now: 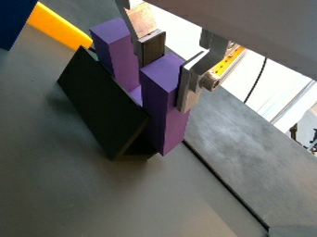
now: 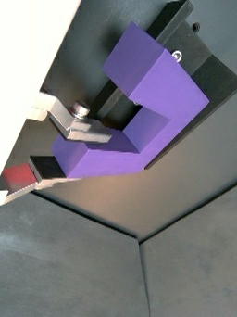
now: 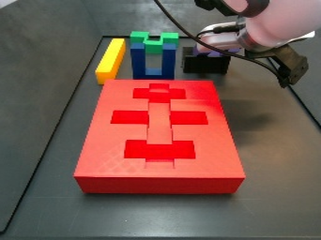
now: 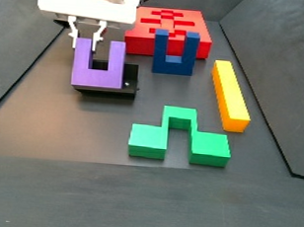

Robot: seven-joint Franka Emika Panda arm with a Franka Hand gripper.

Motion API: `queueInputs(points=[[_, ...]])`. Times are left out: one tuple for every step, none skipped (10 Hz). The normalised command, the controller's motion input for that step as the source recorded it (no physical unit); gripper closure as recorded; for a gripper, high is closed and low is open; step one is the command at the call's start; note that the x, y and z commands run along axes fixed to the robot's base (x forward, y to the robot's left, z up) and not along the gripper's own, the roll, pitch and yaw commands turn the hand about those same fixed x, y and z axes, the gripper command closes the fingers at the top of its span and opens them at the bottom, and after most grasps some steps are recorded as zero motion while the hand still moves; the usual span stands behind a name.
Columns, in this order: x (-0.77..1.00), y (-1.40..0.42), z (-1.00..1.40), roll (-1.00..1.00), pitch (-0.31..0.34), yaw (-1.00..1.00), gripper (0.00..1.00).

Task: Pick up the purple object. Move up. Place the purple object on the fixture. Regrasp the purple object. Move to above the board. Insert the purple object.
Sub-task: Regrasp the purple object.

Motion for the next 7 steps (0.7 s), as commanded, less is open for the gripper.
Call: queueInputs(points=[[0.0,0.0,0.0,0.0,0.0,0.0,1.0],[0.0,0.0,0.0,0.0,0.0,0.0,1.0],[0.0,0.0,0.0,0.0,0.0,0.0,1.0],[0.0,0.0,0.0,0.0,0.0,0.0,1.0],[0.0,0.0,0.0,0.0,0.0,0.0,1.0],[0.0,0.0,0.0,0.0,0.0,0.0,1.0],[0.0,0.0,0.0,0.0,0.0,0.0,1.0]])
